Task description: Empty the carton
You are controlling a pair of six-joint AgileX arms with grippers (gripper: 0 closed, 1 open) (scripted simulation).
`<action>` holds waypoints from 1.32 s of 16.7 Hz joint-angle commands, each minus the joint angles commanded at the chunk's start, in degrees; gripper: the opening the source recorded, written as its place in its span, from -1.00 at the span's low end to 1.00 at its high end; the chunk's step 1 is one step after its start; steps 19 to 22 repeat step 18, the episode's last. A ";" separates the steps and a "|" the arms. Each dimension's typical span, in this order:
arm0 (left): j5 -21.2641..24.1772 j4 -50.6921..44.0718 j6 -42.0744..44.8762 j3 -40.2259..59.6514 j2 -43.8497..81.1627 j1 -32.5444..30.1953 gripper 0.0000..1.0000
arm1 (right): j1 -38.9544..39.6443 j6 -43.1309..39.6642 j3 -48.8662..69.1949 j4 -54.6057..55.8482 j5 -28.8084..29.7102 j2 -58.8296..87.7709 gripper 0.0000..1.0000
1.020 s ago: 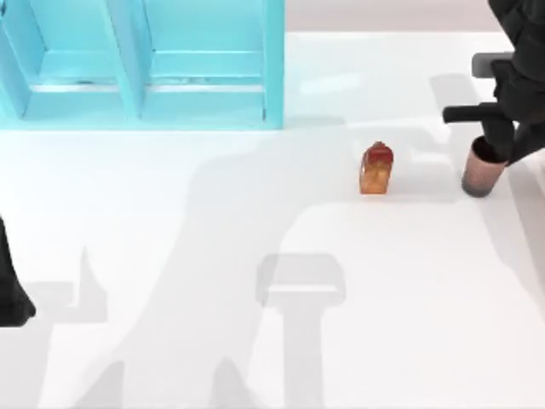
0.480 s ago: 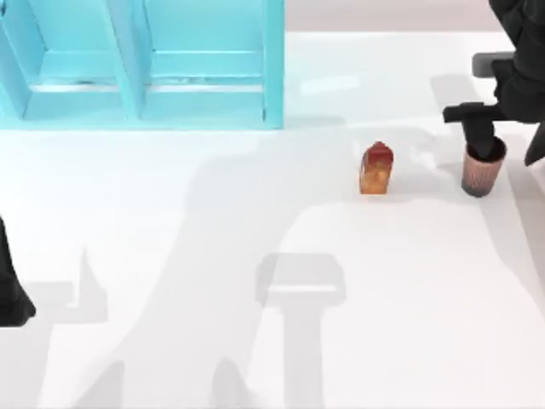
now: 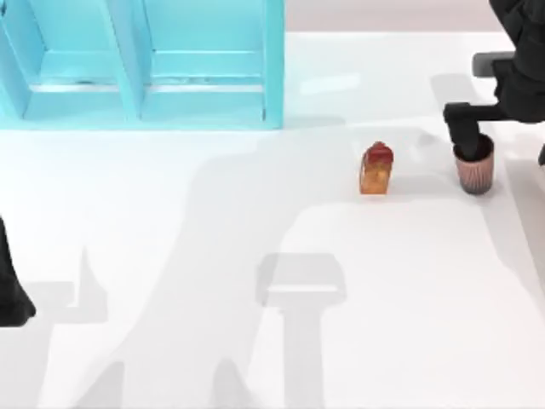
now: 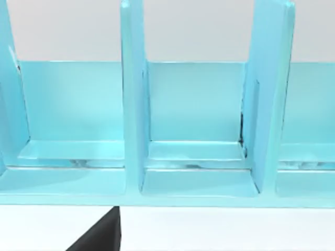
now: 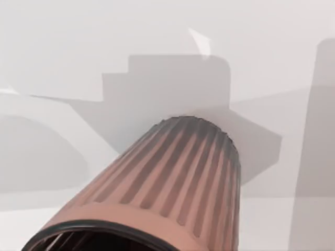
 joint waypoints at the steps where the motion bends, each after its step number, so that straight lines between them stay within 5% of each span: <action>1: 0.00 0.00 0.00 0.00 0.00 0.00 1.00 | 0.00 0.00 0.00 0.00 0.00 0.00 1.00; 10: 0.00 0.00 0.00 0.00 0.00 0.00 1.00 | 8.62 3.94 14.15 -11.75 0.94 1.87 1.00; 15: 0.00 0.00 0.00 0.00 0.00 0.00 1.00 | 2.55 1.31 26.63 -22.97 0.20 3.22 1.00; 22: 0.00 0.00 0.00 0.00 0.00 0.00 1.00 | -0.06 -0.13 28.48 -25.32 0.05 3.17 1.00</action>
